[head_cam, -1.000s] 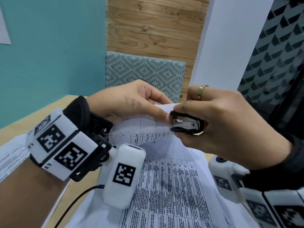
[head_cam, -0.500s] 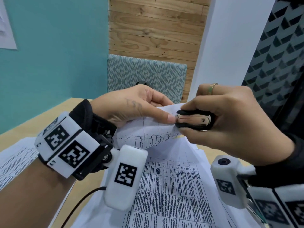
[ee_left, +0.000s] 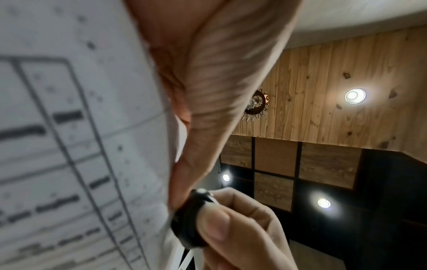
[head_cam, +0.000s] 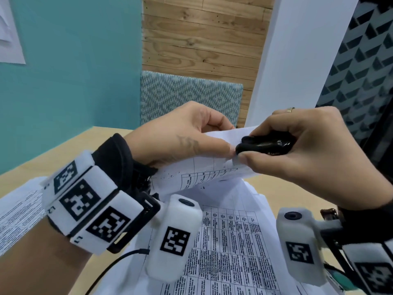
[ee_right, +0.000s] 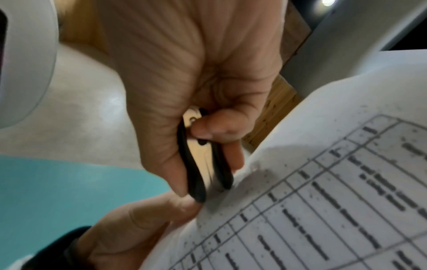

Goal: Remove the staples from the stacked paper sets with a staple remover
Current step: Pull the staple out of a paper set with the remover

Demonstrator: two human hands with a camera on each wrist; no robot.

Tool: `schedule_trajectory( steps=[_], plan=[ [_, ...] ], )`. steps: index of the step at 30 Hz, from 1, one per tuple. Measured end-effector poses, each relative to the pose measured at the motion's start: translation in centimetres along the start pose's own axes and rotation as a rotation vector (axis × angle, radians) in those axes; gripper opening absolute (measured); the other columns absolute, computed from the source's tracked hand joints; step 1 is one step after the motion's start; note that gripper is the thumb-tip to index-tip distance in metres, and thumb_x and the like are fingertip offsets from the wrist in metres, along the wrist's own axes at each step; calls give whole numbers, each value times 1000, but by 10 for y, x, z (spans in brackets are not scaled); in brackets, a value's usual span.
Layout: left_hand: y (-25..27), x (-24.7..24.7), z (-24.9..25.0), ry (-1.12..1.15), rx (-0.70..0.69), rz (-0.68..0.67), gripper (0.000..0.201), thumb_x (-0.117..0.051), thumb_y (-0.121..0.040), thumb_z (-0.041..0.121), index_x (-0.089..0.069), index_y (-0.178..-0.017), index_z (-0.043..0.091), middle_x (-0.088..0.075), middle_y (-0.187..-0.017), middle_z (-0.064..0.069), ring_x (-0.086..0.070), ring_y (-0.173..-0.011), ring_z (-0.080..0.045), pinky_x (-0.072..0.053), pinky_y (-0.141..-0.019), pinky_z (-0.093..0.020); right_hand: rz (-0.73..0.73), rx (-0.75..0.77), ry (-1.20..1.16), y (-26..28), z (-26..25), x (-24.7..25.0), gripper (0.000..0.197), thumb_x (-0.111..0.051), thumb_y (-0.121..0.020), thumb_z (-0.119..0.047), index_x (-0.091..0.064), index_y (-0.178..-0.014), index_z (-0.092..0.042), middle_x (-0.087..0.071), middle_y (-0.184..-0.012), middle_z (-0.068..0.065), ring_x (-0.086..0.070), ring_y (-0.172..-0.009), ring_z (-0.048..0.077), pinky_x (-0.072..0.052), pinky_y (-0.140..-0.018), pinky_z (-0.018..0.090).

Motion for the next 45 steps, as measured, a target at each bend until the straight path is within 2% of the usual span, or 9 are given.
schedule_trajectory(
  steps=[4, 8, 12, 16, 19, 24, 32, 37, 45],
  plan=[
    [1, 3, 0, 23, -25, -22, 24, -74, -67, 14, -70, -89, 7, -73, -87, -13, -64, -71, -15, -51, -68, -25, -21, -58, -166, 0, 3, 0, 23, -75, -60, -34, -73, -70, -14, -66, -61, 0, -59, -59, 16, -45, -54, 29],
    [0, 5, -2, -5, -20, 44, 23, -73, -66, 15, -70, -88, 8, -73, -84, -12, -64, -68, -16, -51, -65, -27, -36, -71, -204, 0, 4, 4, 21, -76, -59, -32, -72, -70, -14, -67, -63, -4, -59, -57, 9, -45, -53, 21],
    [-2, 14, -5, -76, 10, 139, 20, -69, -66, 19, -71, -85, 15, -73, -82, -10, -62, -64, -17, -48, -67, -35, -34, -29, -118, 3, 2, 15, 18, -75, -59, -30, -72, -70, -17, -66, -66, -9, -62, -62, 11, -48, -56, 24],
    [-2, 15, -6, -94, 36, 79, 27, -73, -64, 27, -71, -87, 13, -73, -86, -12, -64, -68, -19, -52, -72, -39, -81, 18, -4, 3, 1, 11, 19, -74, -59, -29, -73, -70, -13, -62, -61, -6, -59, -64, 12, -43, -53, 15],
    [-3, 15, -9, -82, 43, 23, 31, -73, -65, 35, -72, -89, 14, -73, -88, -12, -67, -73, -22, -53, -74, -37, -92, 86, 84, 2, 4, 1, 17, -71, -62, -25, -71, -68, -9, -56, -59, -2, -51, -60, 17, -39, -51, 19],
    [-9, 11, -26, 147, 170, -95, 31, -72, -72, 15, -69, -99, 1, -69, -95, -22, -65, -74, -27, -56, -68, -32, -124, 180, 184, 3, 5, -10, 14, -68, -65, -16, -67, -69, -2, -49, -63, 4, -41, -57, 20, -36, -51, 29],
    [-15, 10, -37, 224, 242, -189, 26, -63, -73, 16, -69, -96, 4, -70, -87, -14, -67, -70, -21, -57, -64, -30, -206, 230, 223, 3, 8, -18, 23, -69, -68, -23, -69, -80, -4, -50, -74, 4, -47, -57, 23, -41, -53, 34],
    [-16, 5, -37, 303, 235, -191, 33, -64, -76, 7, -66, -109, 4, -68, -103, -20, -67, -84, -25, -55, -78, -35, -200, 270, 239, 3, 5, -22, 21, -69, -67, -19, -70, -84, -5, -53, -75, 8, -51, -55, 28, -47, -48, 36],
    [-18, 2, -36, 352, 243, -155, 38, -68, -73, 1, -63, -111, -1, -69, -89, -16, -68, -72, -18, -56, -69, -28, -203, 290, 311, 4, 2, -27, 26, -69, -64, -20, -69, -86, -5, -41, -80, -2, -49, -54, 28, -46, -44, 38]
  ],
)
Point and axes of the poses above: each hand's wrist, its own y-axis away from the middle knuckle, its own x-axis out of the back of the hand, z = x × y, the point moved 4 cm from there along -y, towards the middle knuckle
